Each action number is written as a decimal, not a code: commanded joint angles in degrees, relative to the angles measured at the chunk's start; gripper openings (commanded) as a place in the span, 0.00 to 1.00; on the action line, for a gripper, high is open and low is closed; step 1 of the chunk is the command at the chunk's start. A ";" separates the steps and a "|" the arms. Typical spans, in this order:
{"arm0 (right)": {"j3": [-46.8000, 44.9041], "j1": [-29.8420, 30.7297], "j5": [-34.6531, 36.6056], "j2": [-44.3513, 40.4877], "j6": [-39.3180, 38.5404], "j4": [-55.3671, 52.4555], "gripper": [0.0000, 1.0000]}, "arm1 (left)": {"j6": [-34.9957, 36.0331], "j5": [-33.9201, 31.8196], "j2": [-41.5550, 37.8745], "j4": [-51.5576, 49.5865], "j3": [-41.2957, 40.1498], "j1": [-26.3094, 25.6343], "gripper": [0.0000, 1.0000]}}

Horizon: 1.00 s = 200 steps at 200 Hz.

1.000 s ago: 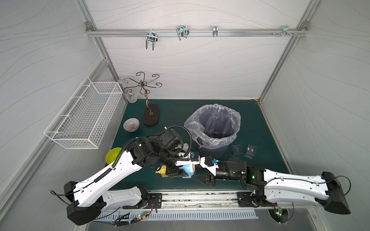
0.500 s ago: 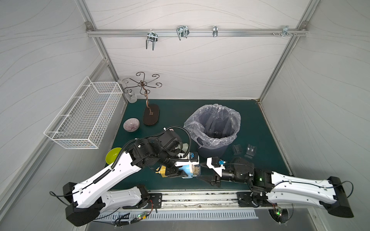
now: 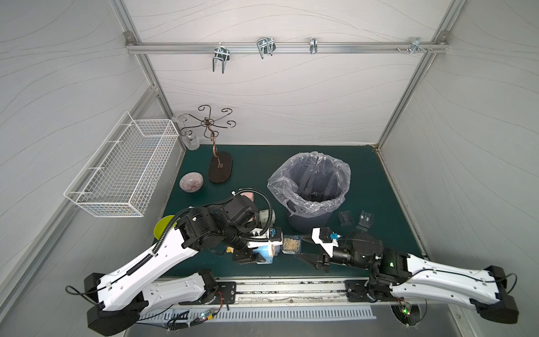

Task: Take out the pencil sharpener tray and clean the shavings
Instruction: Open the container of the pencil sharpener, then pour the shavings into the trash bin.

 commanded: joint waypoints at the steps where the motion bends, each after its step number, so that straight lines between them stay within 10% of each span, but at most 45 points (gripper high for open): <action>1: 2.73 -0.17 1.69 -2.23 0.27 -5.59 0.00 | -0.62 -0.99 -2.01 -0.29 0.02 -0.21 0.00; 95: 33.86 -4.38 12.67 5.64 6.25 -27.63 0.00 | -1.48 -1.31 -1.49 1.88 -3.40 -0.21 0.00; 200: 43.30 -50.71 -31.97 19.84 55.85 -26.81 0.00 | -1.98 -3.10 -3.26 2.92 -5.84 -0.17 0.00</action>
